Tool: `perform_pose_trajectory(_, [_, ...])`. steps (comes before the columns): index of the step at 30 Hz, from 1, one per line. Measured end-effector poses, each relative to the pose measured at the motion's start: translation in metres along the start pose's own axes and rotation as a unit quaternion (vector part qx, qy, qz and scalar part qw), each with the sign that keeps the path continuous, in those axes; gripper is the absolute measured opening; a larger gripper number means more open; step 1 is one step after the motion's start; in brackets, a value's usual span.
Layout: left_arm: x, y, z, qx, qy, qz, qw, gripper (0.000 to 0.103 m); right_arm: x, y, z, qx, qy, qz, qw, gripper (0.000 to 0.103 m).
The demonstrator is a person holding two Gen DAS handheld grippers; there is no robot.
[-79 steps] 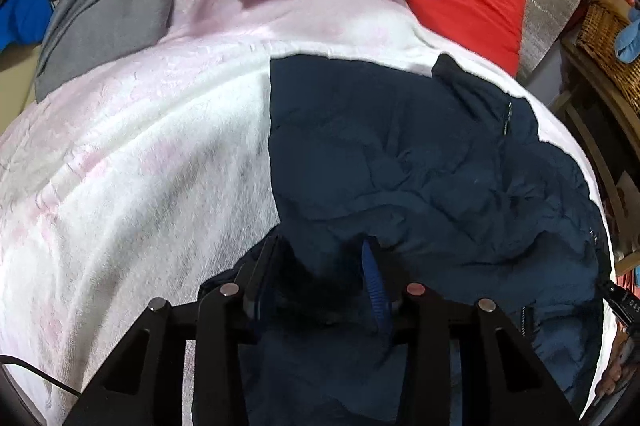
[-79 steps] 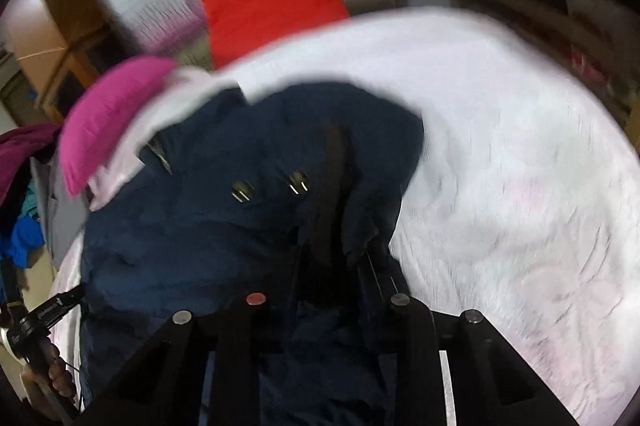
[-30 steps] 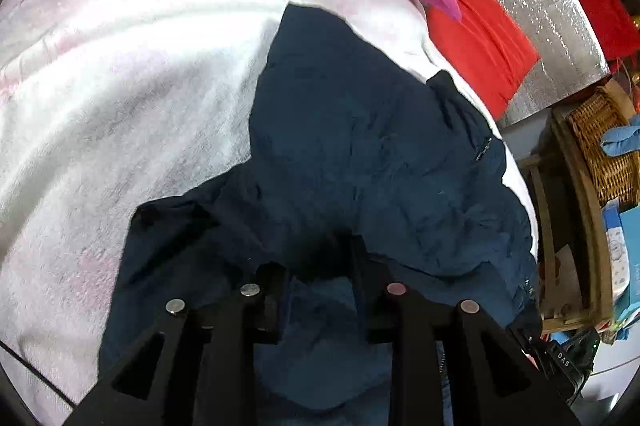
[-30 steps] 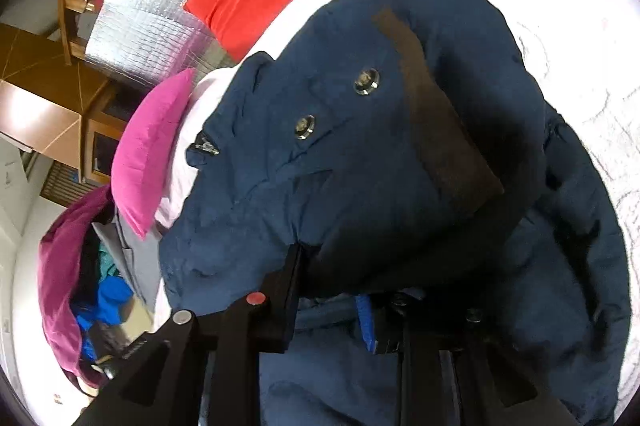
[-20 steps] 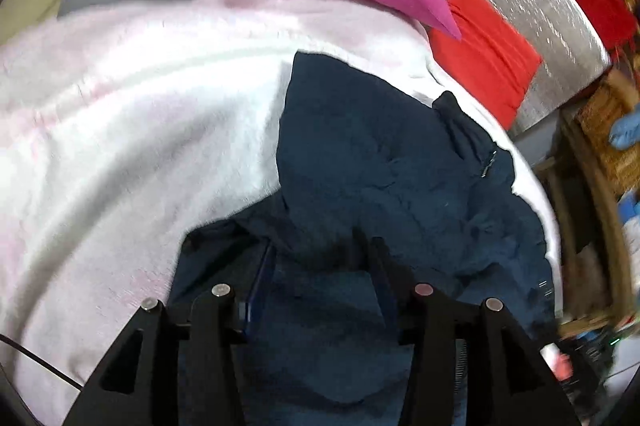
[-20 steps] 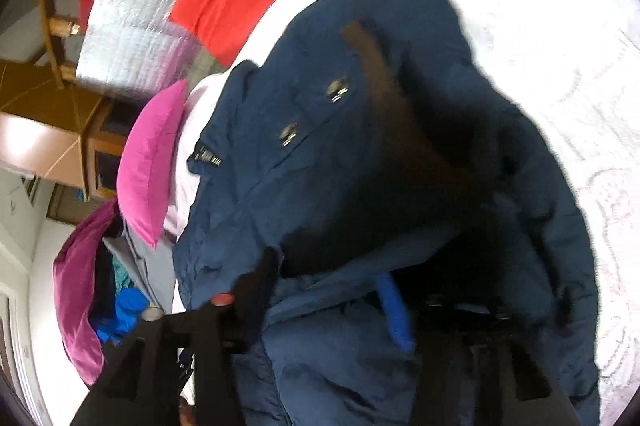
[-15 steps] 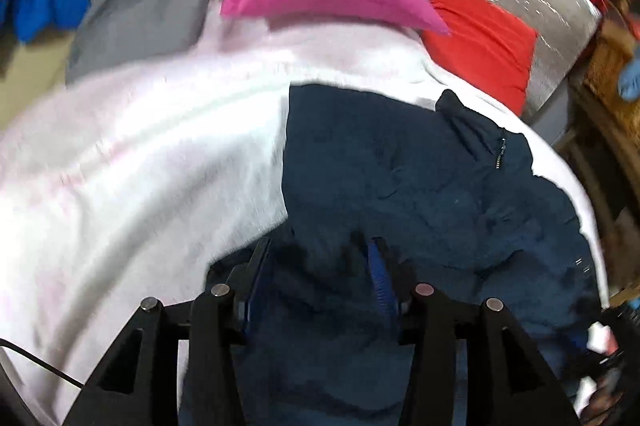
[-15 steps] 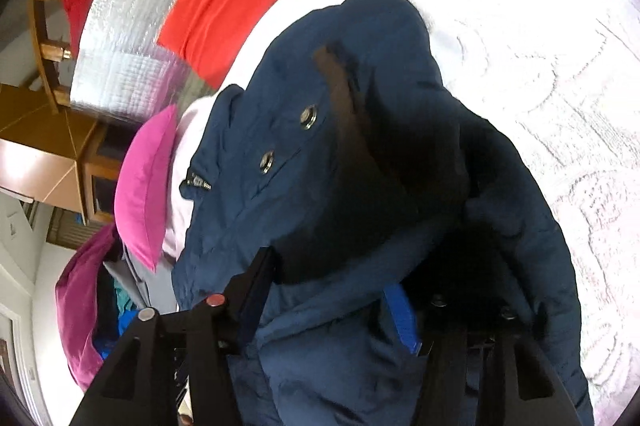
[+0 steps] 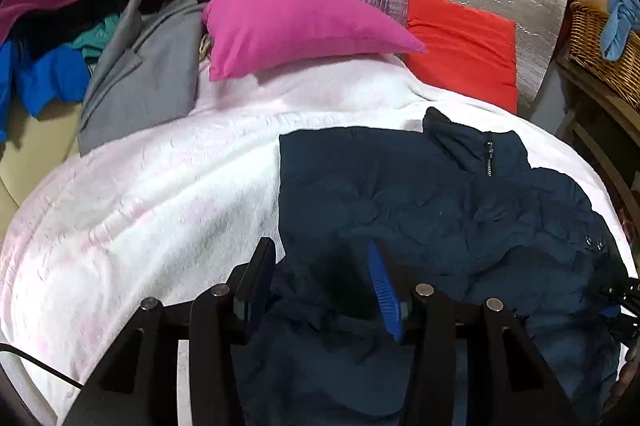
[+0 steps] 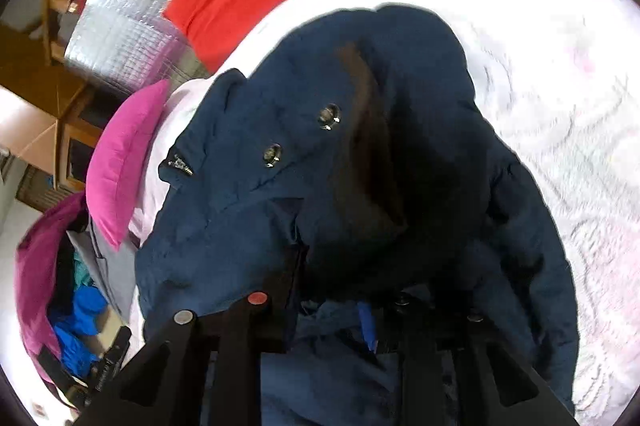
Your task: Fold large clothes
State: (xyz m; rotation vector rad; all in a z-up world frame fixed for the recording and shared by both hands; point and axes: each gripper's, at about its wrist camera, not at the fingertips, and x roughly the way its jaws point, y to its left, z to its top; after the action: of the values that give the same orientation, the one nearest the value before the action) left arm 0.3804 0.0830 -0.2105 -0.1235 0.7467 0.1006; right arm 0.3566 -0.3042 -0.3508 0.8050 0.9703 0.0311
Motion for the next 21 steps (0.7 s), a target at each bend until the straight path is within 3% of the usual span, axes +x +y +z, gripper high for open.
perform_pose_trajectory(2, [-0.002,-0.001,0.0,0.003,-0.007,0.003,1.0,0.049,0.0,-0.001,0.002,0.002,0.009,0.001,1.0,0.031])
perform_pose_trajectory(6, [-0.009,-0.003,0.001,0.009,-0.017,0.005,0.9998,0.049,-0.002,-0.002,0.001,0.004,0.021,0.018,1.0,0.052])
perform_pose_trajectory(15, [-0.007,-0.009,0.0,0.02,-0.018,0.008,0.9996,0.049,-0.006,0.001,-0.004,0.0,0.021,0.031,0.999,0.058])
perform_pose_trajectory(17, [0.0,-0.006,0.0,0.009,0.004,-0.002,0.9999,0.052,-0.006,0.003,-0.005,-0.001,0.023,0.035,0.999,0.062])
perform_pose_trajectory(19, [0.01,-0.001,-0.002,-0.01,0.037,-0.02,0.9991,0.067,-0.003,0.005,-0.006,-0.001,0.025,0.041,0.999,0.064])
perform_pose_trajectory(21, [0.027,0.009,-0.005,-0.051,0.092,-0.052,0.9931,0.07,-0.002,0.006,-0.007,0.002,0.021,0.045,0.999,0.066])
